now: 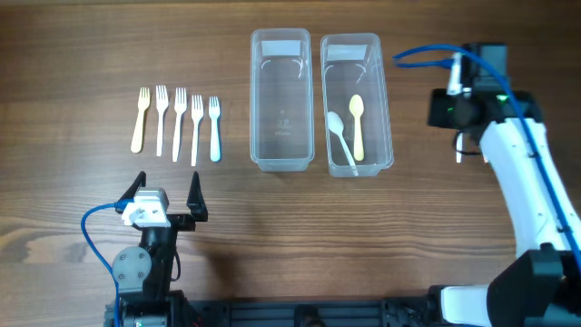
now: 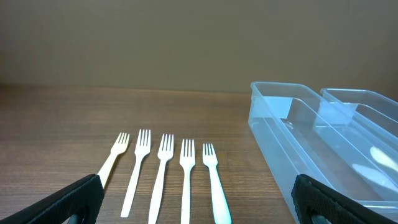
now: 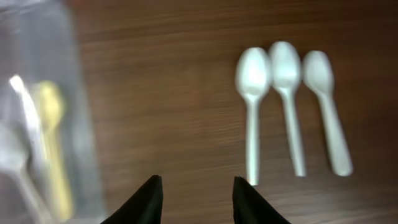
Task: Pack container
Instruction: 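Grasp another white spoon with the right gripper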
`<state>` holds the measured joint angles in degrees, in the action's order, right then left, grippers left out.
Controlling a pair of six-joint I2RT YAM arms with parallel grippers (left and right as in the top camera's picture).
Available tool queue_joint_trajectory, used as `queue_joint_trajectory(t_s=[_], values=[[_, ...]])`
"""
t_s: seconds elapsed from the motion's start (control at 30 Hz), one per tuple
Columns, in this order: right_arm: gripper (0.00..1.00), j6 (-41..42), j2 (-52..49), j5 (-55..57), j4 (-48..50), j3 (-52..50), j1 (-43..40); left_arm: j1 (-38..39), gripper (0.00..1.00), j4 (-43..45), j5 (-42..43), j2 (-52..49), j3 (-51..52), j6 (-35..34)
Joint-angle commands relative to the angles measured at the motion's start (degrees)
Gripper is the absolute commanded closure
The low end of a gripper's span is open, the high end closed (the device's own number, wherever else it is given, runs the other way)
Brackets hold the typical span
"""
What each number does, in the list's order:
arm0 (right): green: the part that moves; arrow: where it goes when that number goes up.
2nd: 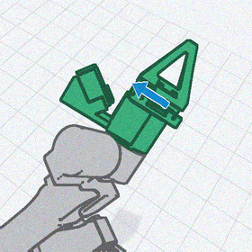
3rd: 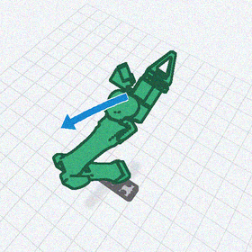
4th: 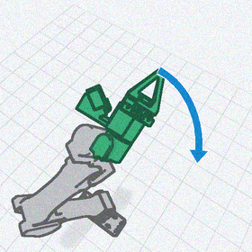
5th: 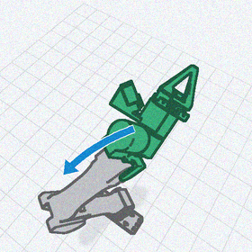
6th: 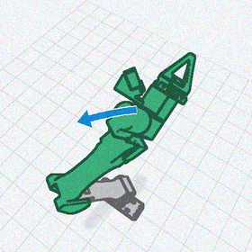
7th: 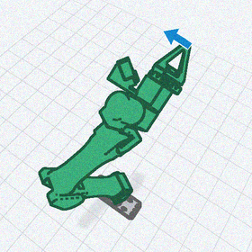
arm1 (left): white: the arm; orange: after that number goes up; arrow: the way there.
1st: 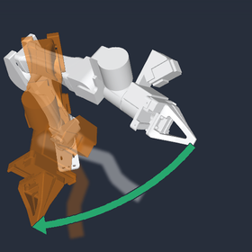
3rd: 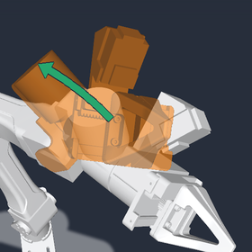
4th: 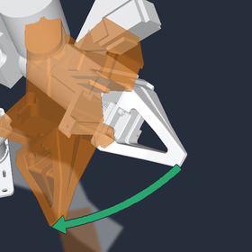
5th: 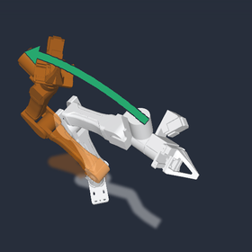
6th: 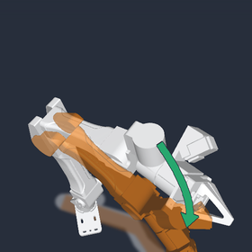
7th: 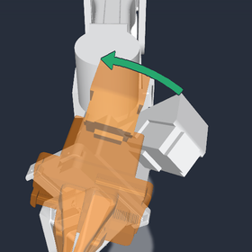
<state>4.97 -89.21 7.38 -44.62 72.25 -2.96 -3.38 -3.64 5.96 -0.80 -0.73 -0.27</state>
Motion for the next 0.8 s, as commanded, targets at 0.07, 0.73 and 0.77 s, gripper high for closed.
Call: queue_joint_trajectory(t_s=[0.07,0.73,0.77], values=[[0.65,-0.57,-5.33,1.62,3.08,-0.52,-6.03,0.22,0.0,0.02,1.07,0.42,0.37,-0.35],[0.64,-1.95,-24.39,1.77,9.53,-0.52,-9.03,0.22,0.0,0.02,1.07,0.42,0.37,-0.35],[0.64,-1.97,-25.05,1.92,9.75,-0.52,-9.07,0.22,0.0,0.02,1.07,0.42,0.37,-0.35]])
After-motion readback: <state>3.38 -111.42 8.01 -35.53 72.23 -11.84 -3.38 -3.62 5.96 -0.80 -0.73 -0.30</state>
